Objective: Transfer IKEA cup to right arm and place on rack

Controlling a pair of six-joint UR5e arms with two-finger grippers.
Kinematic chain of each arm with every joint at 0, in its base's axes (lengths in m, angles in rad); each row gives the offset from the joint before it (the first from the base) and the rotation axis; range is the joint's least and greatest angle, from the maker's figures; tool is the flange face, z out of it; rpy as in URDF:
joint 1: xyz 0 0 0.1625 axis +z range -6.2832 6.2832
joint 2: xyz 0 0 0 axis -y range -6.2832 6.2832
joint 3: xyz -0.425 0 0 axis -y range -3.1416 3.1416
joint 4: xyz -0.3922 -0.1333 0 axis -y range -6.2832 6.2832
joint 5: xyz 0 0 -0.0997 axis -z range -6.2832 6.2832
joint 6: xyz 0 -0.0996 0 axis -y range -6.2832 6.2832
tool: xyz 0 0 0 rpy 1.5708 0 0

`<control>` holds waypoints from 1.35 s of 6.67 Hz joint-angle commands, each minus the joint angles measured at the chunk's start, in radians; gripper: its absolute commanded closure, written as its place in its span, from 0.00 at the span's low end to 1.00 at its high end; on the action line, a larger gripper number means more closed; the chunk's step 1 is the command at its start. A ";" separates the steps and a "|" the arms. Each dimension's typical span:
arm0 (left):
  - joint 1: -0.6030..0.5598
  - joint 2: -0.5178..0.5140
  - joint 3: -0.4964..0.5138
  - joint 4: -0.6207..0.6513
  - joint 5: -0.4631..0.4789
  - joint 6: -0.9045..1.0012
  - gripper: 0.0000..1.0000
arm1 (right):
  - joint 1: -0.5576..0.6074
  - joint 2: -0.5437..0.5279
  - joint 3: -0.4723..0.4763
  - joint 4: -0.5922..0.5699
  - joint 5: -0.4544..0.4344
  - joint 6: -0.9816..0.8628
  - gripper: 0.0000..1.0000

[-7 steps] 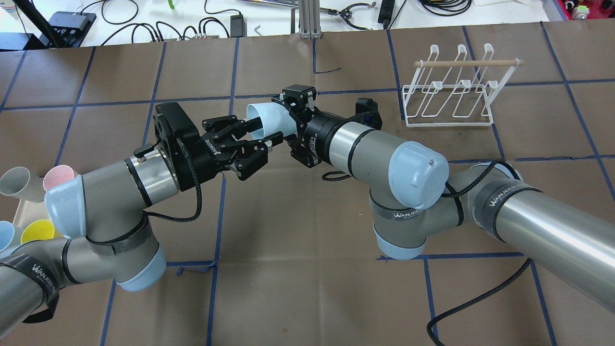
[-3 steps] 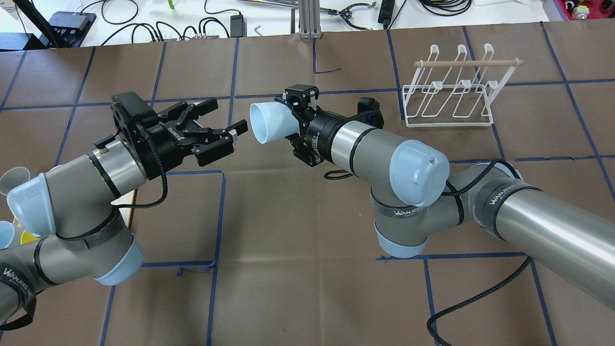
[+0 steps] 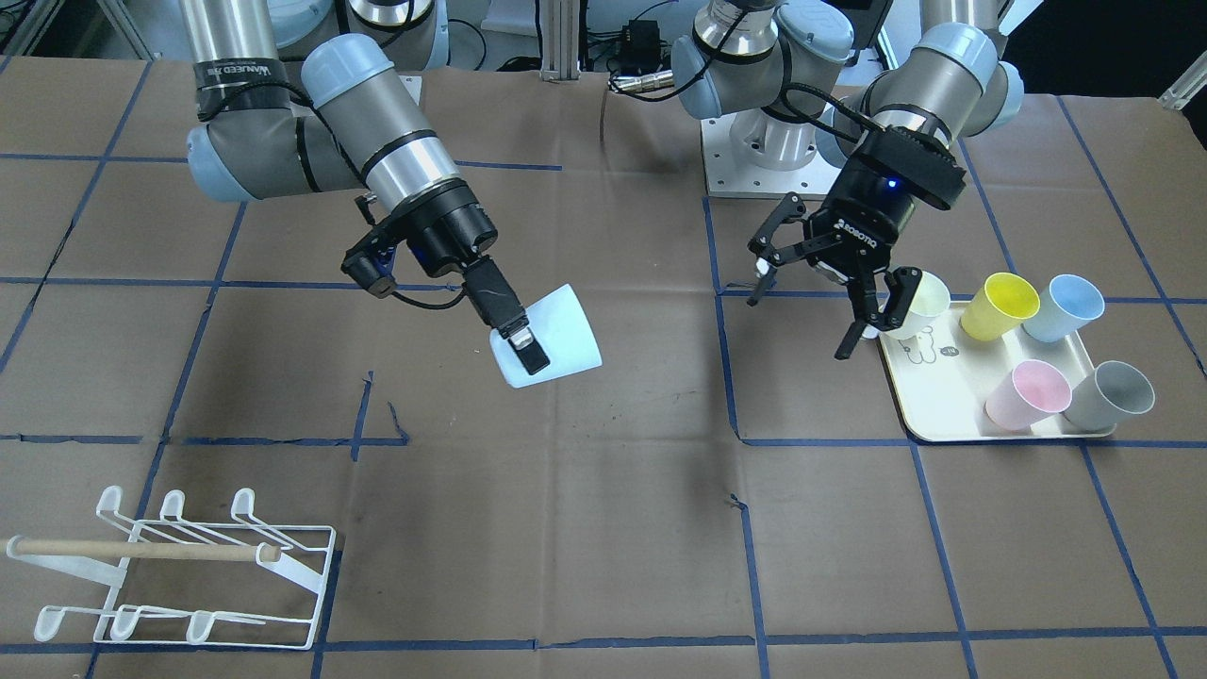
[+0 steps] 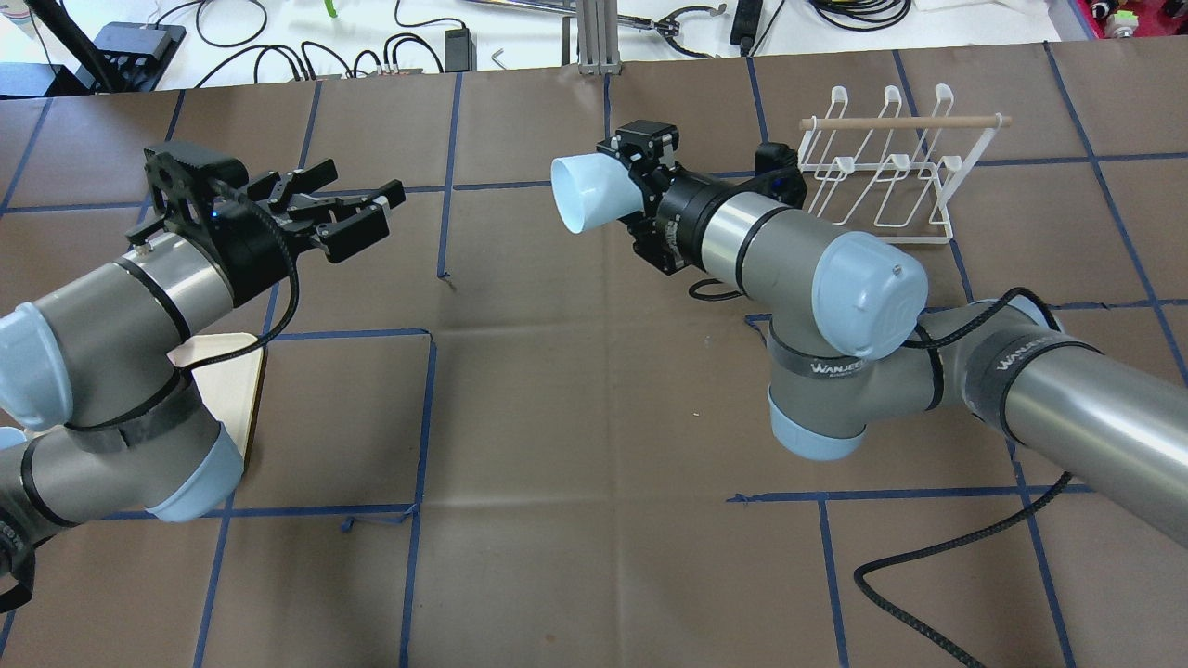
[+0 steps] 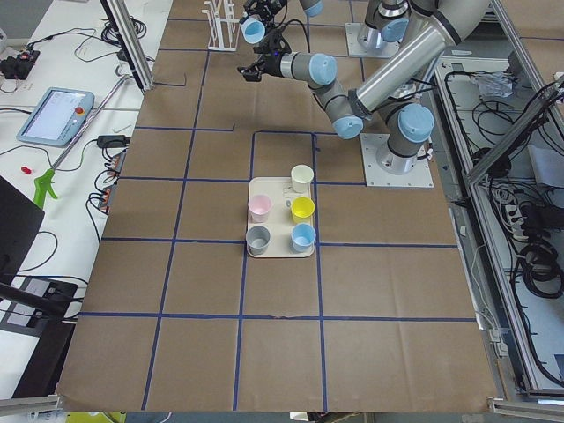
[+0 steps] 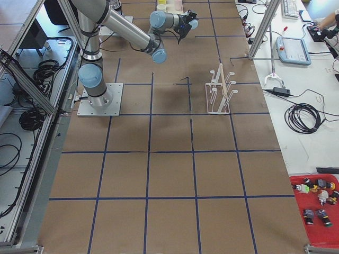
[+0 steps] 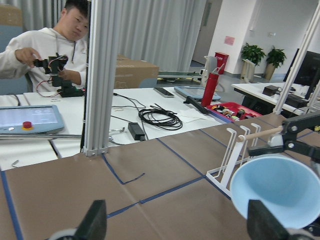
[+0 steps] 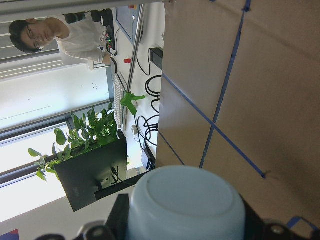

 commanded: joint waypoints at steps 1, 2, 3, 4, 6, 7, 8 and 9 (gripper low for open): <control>-0.033 0.013 0.149 -0.244 0.193 -0.062 0.00 | -0.094 0.010 -0.077 0.006 -0.022 -0.252 0.88; -0.115 0.042 0.240 -0.437 0.376 -0.067 0.00 | -0.132 0.041 -0.123 0.006 -0.066 -0.417 0.91; -0.208 0.084 0.368 -0.754 0.577 -0.109 0.00 | -0.166 0.076 -0.150 0.004 -0.091 -0.613 0.91; -0.256 0.094 0.497 -1.045 0.642 -0.208 0.00 | -0.203 0.102 -0.183 0.000 -0.113 -0.855 0.91; -0.263 0.096 0.649 -1.602 0.702 -0.272 0.00 | -0.268 0.160 -0.256 -0.007 -0.144 -1.183 0.91; -0.263 0.090 0.652 -1.683 0.707 -0.313 0.00 | -0.277 0.194 -0.290 -0.016 -0.156 -1.286 0.91; -0.265 0.086 0.647 -1.746 0.706 -0.336 0.00 | -0.282 0.231 -0.318 -0.048 -0.212 -1.377 0.91; -0.265 0.085 0.645 -1.782 0.707 -0.340 0.00 | -0.291 0.263 -0.336 -0.048 -0.220 -1.415 0.91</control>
